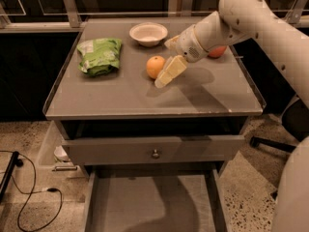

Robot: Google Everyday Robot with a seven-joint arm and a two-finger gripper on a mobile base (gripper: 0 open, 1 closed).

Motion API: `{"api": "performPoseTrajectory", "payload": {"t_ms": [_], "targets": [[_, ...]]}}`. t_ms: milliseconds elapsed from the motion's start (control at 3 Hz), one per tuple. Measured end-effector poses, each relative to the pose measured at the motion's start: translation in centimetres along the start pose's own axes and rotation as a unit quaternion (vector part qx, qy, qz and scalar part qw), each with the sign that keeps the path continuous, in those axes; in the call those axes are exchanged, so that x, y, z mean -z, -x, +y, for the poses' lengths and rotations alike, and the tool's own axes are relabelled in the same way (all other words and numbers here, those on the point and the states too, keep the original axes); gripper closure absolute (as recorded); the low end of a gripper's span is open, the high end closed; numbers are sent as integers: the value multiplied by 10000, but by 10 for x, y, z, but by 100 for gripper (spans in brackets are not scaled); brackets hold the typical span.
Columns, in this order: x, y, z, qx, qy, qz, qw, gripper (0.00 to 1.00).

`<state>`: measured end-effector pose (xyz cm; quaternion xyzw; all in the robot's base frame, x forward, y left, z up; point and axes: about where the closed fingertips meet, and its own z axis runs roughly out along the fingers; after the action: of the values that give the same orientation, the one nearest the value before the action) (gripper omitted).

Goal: Place orange into middle drawer

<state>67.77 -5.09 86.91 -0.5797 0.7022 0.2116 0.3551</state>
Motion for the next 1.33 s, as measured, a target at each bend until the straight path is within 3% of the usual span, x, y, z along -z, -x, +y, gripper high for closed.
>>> {"api": "performPoseTrajectory", "payload": {"t_ms": [667,1333], "targets": [[-17,-2,-7,-127,136,62,9998,0],[-17,-2,-7,-128,138,63,9998,42]]}}
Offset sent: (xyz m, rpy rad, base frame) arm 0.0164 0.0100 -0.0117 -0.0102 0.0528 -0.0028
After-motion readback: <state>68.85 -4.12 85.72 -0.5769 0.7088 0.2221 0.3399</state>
